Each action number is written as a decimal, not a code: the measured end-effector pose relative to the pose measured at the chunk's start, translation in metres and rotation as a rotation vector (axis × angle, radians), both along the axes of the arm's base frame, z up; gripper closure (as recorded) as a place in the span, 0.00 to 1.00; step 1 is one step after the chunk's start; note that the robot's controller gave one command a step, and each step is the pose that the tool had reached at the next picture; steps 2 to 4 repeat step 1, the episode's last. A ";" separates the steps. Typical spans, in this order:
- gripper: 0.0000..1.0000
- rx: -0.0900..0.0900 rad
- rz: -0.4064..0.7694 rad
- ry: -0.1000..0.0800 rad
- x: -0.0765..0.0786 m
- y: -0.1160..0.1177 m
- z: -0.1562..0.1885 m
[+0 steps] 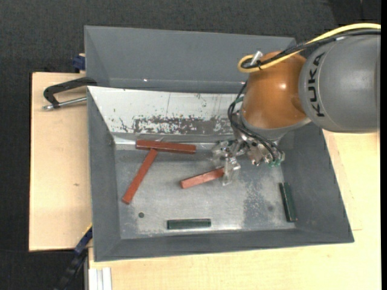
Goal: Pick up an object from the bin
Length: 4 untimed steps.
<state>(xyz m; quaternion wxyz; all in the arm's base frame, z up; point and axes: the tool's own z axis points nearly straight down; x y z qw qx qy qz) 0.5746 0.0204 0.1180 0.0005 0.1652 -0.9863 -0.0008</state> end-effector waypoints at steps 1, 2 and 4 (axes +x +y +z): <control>1.00 0.000 0.062 -0.007 0.011 0.021 0.091; 1.00 0.000 0.062 -0.007 0.011 0.021 0.091; 1.00 0.000 0.062 -0.007 0.011 0.021 0.091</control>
Offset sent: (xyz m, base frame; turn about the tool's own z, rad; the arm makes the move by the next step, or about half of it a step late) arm 0.0000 0.0000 0.0000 0.0000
